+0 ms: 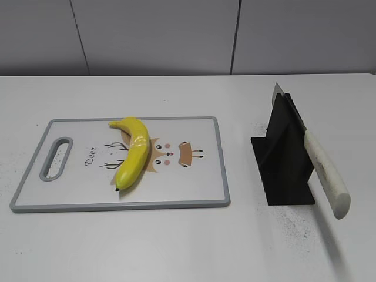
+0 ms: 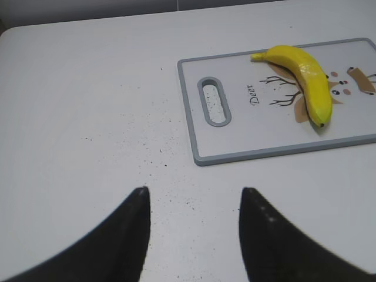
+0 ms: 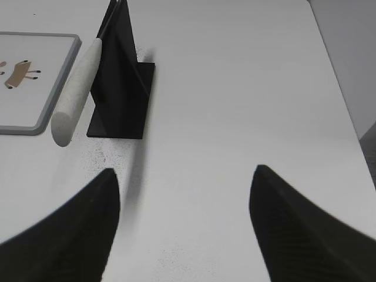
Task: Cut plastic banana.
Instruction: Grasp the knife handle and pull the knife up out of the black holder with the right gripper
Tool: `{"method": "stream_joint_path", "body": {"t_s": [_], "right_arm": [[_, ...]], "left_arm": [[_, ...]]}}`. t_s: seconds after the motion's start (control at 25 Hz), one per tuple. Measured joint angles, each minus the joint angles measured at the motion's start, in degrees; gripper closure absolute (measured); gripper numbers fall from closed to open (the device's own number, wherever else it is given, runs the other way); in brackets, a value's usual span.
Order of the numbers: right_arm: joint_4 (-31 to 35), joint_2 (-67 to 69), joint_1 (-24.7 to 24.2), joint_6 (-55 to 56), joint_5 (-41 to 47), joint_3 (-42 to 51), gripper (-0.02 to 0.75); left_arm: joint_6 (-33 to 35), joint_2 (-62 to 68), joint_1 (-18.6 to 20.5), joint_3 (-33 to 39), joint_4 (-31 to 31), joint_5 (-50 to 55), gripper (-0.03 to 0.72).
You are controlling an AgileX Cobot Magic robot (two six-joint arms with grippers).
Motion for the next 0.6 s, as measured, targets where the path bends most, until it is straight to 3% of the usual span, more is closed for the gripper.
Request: {"method": "stream_joint_path", "body": {"t_s": [0.6], "right_arm": [[0.0, 0.0, 0.0, 0.0, -0.05, 0.0, 0.216]], "left_arm": [[0.0, 0.0, 0.0, 0.0, 0.0, 0.0, 0.226]]}}
